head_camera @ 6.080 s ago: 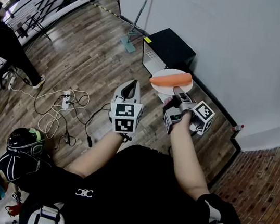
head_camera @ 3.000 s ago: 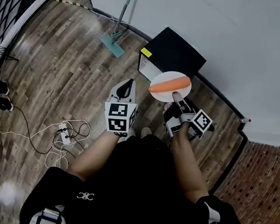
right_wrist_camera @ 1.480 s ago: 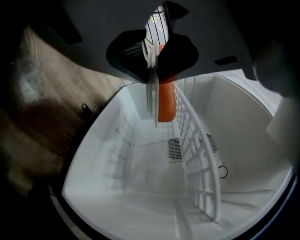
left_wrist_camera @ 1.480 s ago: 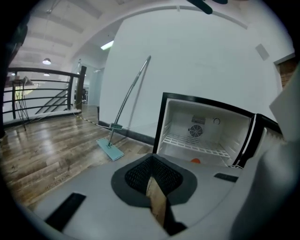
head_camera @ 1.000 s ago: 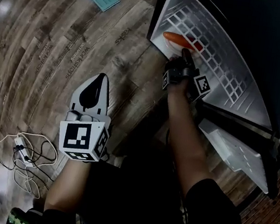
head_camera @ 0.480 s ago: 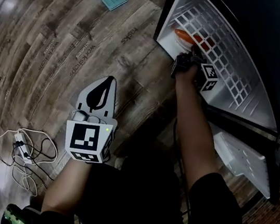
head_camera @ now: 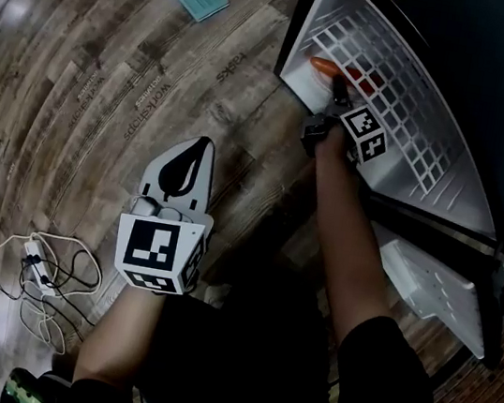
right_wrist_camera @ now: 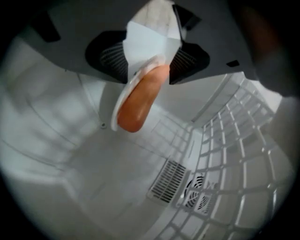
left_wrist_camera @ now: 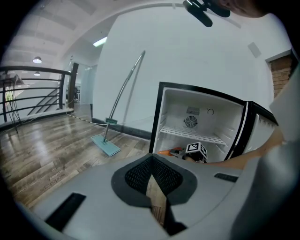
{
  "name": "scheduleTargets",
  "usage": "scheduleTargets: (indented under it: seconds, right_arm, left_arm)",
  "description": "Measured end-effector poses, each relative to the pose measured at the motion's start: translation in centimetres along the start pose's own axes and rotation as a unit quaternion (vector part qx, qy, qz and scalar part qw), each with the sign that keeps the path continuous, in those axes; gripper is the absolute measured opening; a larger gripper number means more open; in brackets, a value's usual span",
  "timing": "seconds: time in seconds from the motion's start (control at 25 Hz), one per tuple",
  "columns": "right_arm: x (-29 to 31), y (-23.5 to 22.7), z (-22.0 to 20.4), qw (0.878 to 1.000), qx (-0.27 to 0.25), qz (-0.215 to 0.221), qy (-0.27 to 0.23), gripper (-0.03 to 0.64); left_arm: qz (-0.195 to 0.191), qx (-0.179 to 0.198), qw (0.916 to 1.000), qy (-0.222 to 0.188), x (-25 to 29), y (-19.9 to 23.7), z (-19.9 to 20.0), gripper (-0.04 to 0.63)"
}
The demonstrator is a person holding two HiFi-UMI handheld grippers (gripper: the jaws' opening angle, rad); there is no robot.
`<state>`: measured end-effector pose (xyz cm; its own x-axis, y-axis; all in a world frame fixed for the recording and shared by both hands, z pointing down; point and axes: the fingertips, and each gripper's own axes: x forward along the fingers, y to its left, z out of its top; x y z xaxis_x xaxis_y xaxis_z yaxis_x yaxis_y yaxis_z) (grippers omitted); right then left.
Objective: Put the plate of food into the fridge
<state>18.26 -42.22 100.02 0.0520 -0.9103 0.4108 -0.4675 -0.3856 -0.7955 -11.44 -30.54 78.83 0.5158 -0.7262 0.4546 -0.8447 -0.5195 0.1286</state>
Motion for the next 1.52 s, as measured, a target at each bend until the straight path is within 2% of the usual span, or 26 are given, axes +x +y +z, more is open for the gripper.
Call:
scheduleTargets:
  seconds: [0.12,0.2,0.28,0.4,0.44,0.52,0.6,0.76,0.92,1.12,1.24,1.36,1.52]
  right_arm:
    - [-0.4,1.1,-1.3,0.995,-0.096,0.028,0.026,0.299]
    - [-0.9,1.6,-2.3,0.985,-0.162,0.045,0.051,0.326]
    - [-1.2,1.6,-3.4,0.964,-0.248,0.042,0.085,0.334]
    - [-1.6,0.6,-4.4,0.918,-0.377,-0.003,0.125,0.329]
    - [-1.9,0.0,-4.3,0.906,-0.402,-0.027,0.128,0.297]
    - [-2.4,-1.1,-3.7,0.893,-0.423,-0.077,0.130,0.014]
    - [-2.7,-1.8,-4.1,0.895,-0.410,-0.086,0.152,0.014]
    - [-3.5,-2.0,-5.5,0.906,-0.364,-0.061,0.206,0.014]
    - [-4.5,-0.9,-6.0,0.910,-0.352,-0.026,0.218,0.014]
    - [-7.8,1.2,-7.4,0.898,-0.395,0.015,0.195,0.014]
    - [-10.6,3.6,-7.5,0.886,-0.429,0.029,0.172,0.014]
    - [-13.9,7.9,-6.2,0.884,-0.442,0.044,0.146,0.014]
    - [-20.2,14.7,-4.2,0.879,-0.456,0.056,0.130,0.014]
  left_arm:
    - [-0.004,-0.004,1.0000,0.003,0.1,-0.2,0.1,0.000]
    - [-0.007,-0.006,1.0000,0.002,0.1,-0.3,0.0,0.000]
    - [-0.008,-0.007,0.9999,0.002,0.1,-0.3,0.0,0.000]
    - [-0.009,-0.013,0.9999,0.003,0.3,-0.3,-0.1,0.000]
    - [-0.010,-0.015,0.9998,0.003,0.4,-0.3,-0.1,0.000]
    - [-0.013,-0.021,0.9997,0.002,0.7,-0.5,0.1,0.000]
    - [-0.019,-0.022,0.9996,0.001,0.9,-1.0,0.2,0.000]
    - [-0.035,-0.018,0.9992,0.006,1.5,-2.0,0.1,0.000]
    - [-0.036,-0.017,0.9992,0.006,1.7,-1.9,0.0,0.000]
    - [-0.023,-0.020,0.9995,0.003,1.7,-1.3,0.1,0.000]
    - [-0.037,-0.051,0.9980,-0.004,1.8,-1.8,0.7,0.000]
    - [-0.055,-0.080,0.9953,0.002,1.7,-3.0,1.1,-0.002]
    - [-0.044,-0.087,0.9950,0.023,-0.4,-4.7,2.3,-0.003]
